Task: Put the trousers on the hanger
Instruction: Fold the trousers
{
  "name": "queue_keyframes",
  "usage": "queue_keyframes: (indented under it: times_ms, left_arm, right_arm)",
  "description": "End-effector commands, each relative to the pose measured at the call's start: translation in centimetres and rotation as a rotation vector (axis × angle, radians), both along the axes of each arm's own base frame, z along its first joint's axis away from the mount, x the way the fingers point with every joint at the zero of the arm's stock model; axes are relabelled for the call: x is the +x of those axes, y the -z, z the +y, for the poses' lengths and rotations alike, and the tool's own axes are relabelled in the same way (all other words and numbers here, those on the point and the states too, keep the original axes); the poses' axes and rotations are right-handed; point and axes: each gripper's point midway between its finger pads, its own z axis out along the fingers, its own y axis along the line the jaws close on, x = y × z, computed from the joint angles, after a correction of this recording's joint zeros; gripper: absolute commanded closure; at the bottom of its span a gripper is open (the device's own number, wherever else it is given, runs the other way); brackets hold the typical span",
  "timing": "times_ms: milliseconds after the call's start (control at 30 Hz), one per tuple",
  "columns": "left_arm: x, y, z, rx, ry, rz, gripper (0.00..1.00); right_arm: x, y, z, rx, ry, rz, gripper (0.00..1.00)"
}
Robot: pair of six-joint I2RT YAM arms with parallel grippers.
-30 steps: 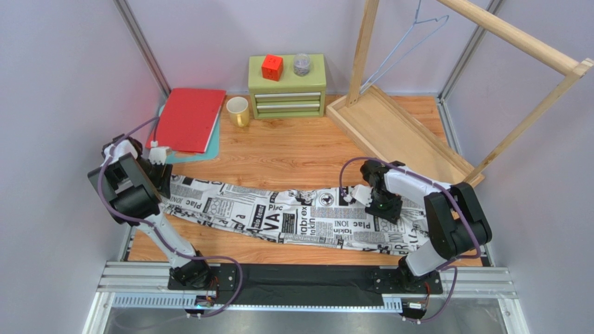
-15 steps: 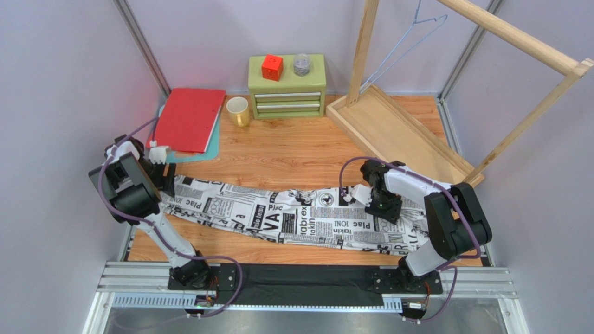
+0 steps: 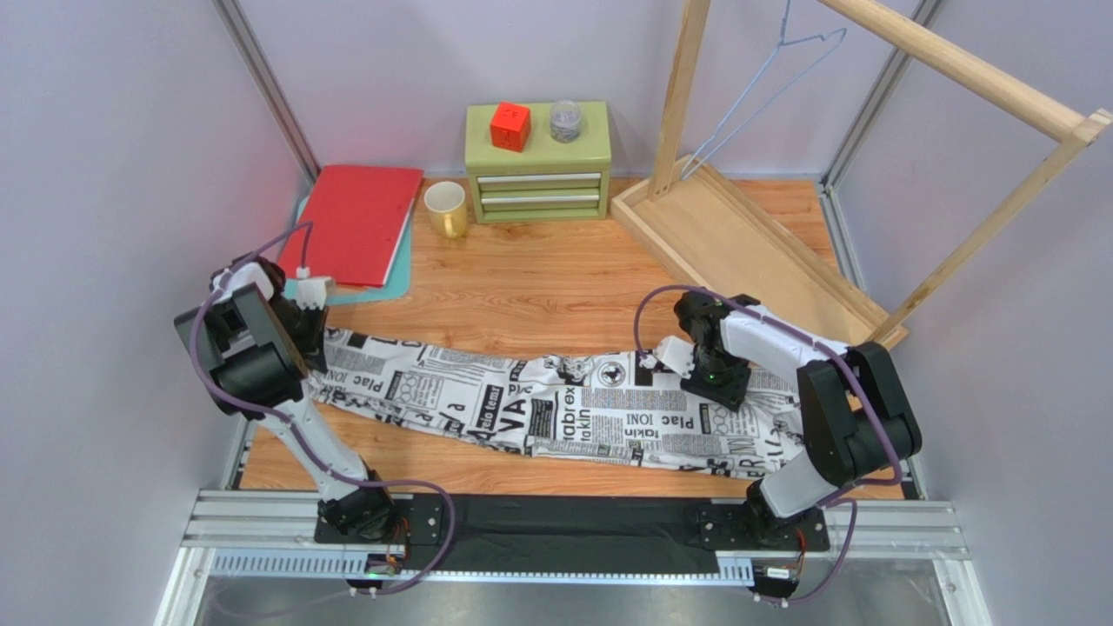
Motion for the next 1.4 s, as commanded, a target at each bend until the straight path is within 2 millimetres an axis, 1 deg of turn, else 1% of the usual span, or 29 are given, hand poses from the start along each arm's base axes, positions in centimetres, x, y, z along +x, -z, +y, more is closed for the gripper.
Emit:
queue_keyframes:
  times_ms: [0,67,100,133,167,233,267,333,433,500,533,600,633,700,733,767,800,867,900,933,967,1033,1067,1133,1167,1233,1267,1300,1367]
  left_arm:
    - [0.5,-4.5,0.2,-0.033,-0.093,-0.077,1.00]
    - [1.0,-7.4,2.5,0.067,-0.113,-0.136,1.00]
    - [0.8,-9.2,3.9,0.145,-0.127,-0.158,1.00]
    - [0.8,-10.4,4.8,0.183,-0.139,-0.177,1.00]
    - [1.3,-12.7,5.8,0.234,-0.145,-0.225,1.00]
    - [0.7,-14.5,6.9,0.282,-0.157,-0.226,1.00]
    - [1.0,-16.2,7.4,0.319,-0.157,-0.257,1.00]
    - [0.5,-17.4,7.7,0.344,-0.162,-0.263,1.00]
    - [0.6,-20.1,7.9,0.377,-0.176,-0.310,1.00]
    - [0.4,-20.9,7.4,0.360,-0.185,-0.323,1.00]
    - [0.7,-22.0,7.2,0.360,-0.188,-0.350,1.00]
    - [0.6,-22.9,6.1,0.315,-0.201,-0.368,1.00]
    - [0.9,-24.2,5.8,0.305,-0.199,-0.402,1.00]
    - [1.1,-24.6,2.6,0.166,-0.160,-0.408,1.00]
    - [1.5,-25.4,1.0,0.101,-0.119,-0.425,1.00]
    - [1.0,-25.4,-1.0,0.033,-0.101,-0.400,1.00]
    - [1.4,-25.6,-3.4,-0.019,-0.038,-0.406,1.00]
    - [1.2,-26.4,-6.9,-0.088,0.022,-0.427,1.00]
    - [1.3,-26.6,-9.7,-0.133,0.089,-0.429,1.00]
    - [0.9,-27.2,-11.4,-0.160,0.124,-0.445,1.00]
    - [0.9,-27.7,-14.4,-0.226,0.181,-0.453,1.00]
    - [0.0,-28.6,-17.8,-0.319,0.219,-0.457,1.00]
    - [0.2,-29.1,-20.1,-0.366,0.276,-0.481,1.00]
    - [0.0,-29.3,-21.9,-0.398,0.242,-0.477,1.00]
    - [0.8,-29.6,-22.8,-0.414,0.205,-0.497,1.00]
    - [1.6,-29.7,-22.7,-0.409,0.134,-0.503,1.00]
    - [2.2,-29.8,-22.1,-0.383,0.097,-0.508,1.00]
    - [2.3,-30.2,-22.1,-0.389,0.096,-0.511,1.00]
    - [3.1,-32.2,-21.1,-0.401,0.066,-0.544,1.00]
  right_arm:
    - [0.6,-0.6,0.3,0.014,0.011,-0.023,0.73]
    - [0.7,-0.7,0.3,0.015,0.010,-0.026,0.73]
    - [0.7,-0.7,0.4,0.016,0.009,-0.026,0.73]
    - [0.7,-0.7,0.4,0.017,0.012,-0.027,0.73]
    - [0.7,-0.7,0.6,0.025,0.014,-0.027,0.72]
    - [0.9,-1.2,0.9,0.041,0.031,-0.034,0.70]
    - [1.0,-1.3,1.4,0.064,0.038,-0.031,0.66]
    - [1.1,-2.3,2.2,0.101,0.058,-0.023,0.59]
    - [1.1,-4.1,4.5,0.216,0.093,-0.002,0.53]
    - [1.2,-5.6,6.2,0.296,0.117,0.013,0.52]
    - [1.3,-6.0,6.8,0.323,0.128,0.020,0.52]
    - [0.7,-6.2,7.6,0.349,0.163,0.066,0.53]
    - [0.8,-6.1,7.8,0.353,0.171,0.075,0.56]
    - [0.9,-5.1,8.3,0.353,0.189,0.098,0.59]
    - [0.7,-4.3,8.4,0.341,0.190,0.111,0.61]
    - [1.0,-3.3,8.6,0.325,0.196,0.120,0.63]
    - [1.0,-2.7,8.8,0.317,0.197,0.134,0.64]
    - [1.4,-1.9,9.5,0.320,0.228,0.172,0.67]
    - [1.4,-1.9,9.8,0.327,0.247,0.184,0.68]
    - [1.7,-2.1,10.3,0.346,0.259,0.191,0.69]
    - [2.2,-3.0,10.7,0.363,0.266,0.182,0.68]
    - [2.8,-4.4,10.6,0.384,0.289,0.163,0.67]
    - [2.9,-5.2,10.3,0.379,0.296,0.159,0.66]
    - [3.2,-6.2,9.0,0.358,0.307,0.119,0.66]
    - [2.9,-6.4,8.4,0.341,0.305,0.115,0.65]
    - [1.8,-6.1,7.2,0.300,0.280,0.122,0.65]
    - [1.3,-5.8,6.9,0.284,0.277,0.133,0.65]
    - [0.4,-5.0,6.5,0.268,0.282,0.160,0.65]
    - [0.1,-4.0,6.7,0.264,0.288,0.169,0.66]
